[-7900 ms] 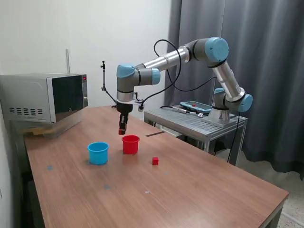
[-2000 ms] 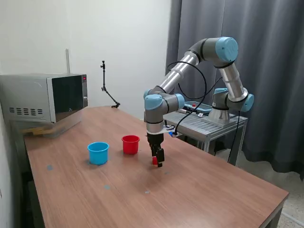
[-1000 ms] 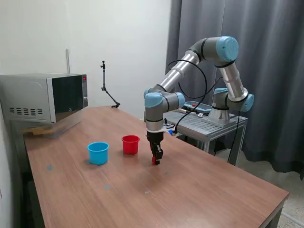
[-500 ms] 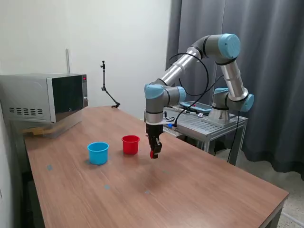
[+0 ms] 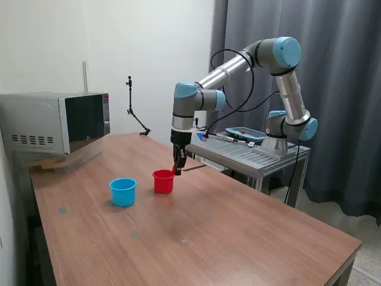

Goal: Place red objects in the red bin, and blue objects in the blue bin.

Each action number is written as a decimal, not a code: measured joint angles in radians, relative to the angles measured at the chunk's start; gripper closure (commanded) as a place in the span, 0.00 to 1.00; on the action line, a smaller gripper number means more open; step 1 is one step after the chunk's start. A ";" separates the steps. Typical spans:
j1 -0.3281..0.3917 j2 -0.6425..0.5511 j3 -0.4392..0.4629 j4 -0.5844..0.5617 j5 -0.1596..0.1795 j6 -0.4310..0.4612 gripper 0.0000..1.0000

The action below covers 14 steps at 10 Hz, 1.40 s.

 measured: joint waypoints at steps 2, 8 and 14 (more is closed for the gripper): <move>-0.027 -0.006 -0.004 0.013 -0.014 0.001 1.00; -0.096 -0.006 0.005 0.021 -0.018 0.001 0.00; -0.106 -0.006 0.010 0.036 -0.016 0.002 0.00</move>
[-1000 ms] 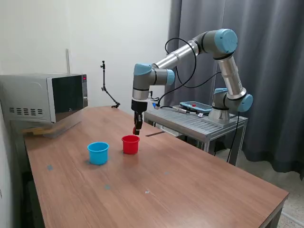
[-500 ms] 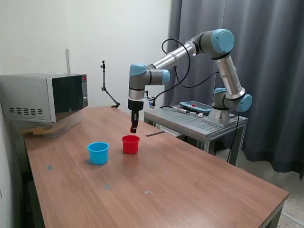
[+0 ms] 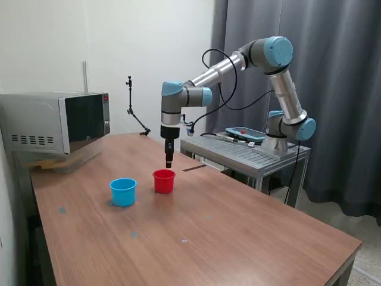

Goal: Place red objects in the red bin, and blue objects in the blue bin.

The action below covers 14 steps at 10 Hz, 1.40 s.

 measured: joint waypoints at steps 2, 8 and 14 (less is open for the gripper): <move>0.001 -0.002 -0.004 0.000 0.001 -0.001 0.00; 0.023 -0.126 -0.029 0.128 0.000 -0.111 0.00; 0.061 -0.361 -0.106 0.412 -0.019 -0.240 0.00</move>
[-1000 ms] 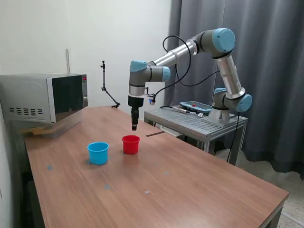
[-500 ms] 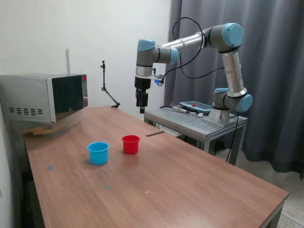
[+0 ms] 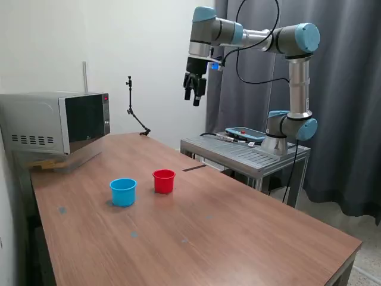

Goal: Place red objects in the red bin, and blue objects in the blue bin.

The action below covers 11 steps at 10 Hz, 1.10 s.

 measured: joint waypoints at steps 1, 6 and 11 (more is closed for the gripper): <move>0.029 -0.028 -0.006 0.036 0.001 -0.024 0.00; 0.132 -0.085 -0.009 0.075 0.008 -0.131 0.00; 0.153 -0.112 -0.012 0.137 0.009 -0.135 0.00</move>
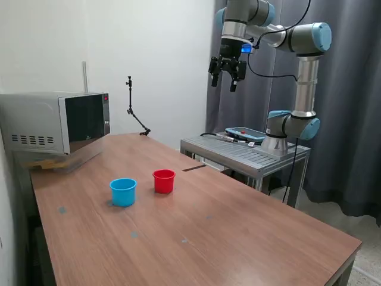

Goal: Place red objects in the red bin, and blue objects in the blue bin.

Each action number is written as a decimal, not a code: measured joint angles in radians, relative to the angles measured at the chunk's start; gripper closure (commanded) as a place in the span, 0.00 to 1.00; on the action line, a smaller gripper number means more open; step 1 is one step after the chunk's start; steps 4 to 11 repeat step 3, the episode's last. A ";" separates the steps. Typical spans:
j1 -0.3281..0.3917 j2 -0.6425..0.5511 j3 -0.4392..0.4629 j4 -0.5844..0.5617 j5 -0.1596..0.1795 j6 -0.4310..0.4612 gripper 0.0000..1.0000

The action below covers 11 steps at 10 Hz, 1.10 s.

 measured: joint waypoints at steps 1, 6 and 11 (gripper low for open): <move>0.000 -0.007 0.001 0.004 -0.001 0.001 0.00; 0.001 -0.017 0.003 0.007 -0.003 0.001 0.00; 0.001 -0.017 0.003 0.007 -0.003 0.001 0.00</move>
